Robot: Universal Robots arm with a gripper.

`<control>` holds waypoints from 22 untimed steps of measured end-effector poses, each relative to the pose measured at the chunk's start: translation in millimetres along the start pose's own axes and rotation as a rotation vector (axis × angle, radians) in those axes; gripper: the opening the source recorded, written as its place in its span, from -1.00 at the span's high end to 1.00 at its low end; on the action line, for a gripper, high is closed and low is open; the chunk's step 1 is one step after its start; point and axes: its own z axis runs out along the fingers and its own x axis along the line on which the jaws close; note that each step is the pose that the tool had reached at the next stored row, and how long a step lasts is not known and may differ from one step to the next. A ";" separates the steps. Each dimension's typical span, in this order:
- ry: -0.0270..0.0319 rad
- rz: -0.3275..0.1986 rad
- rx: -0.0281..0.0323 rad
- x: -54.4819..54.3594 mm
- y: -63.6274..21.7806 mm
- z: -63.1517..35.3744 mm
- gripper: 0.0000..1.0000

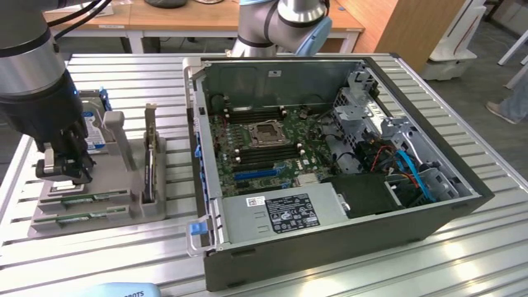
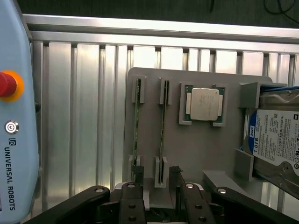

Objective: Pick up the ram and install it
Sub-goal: 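Pick up the ram and move it above insertion slot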

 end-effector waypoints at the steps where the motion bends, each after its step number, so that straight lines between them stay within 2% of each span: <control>1: 0.0000 0.000 -0.0001 0.0 0.0 0.0 0.29; 5: -0.0004 0.000 0.0004 0.7 0.3 0.3 0.29; 15: -0.0001 -0.004 0.0001 10.8 2.7 0.0 0.29; 22: -0.0001 -0.004 0.0002 11.3 2.8 1.2 0.29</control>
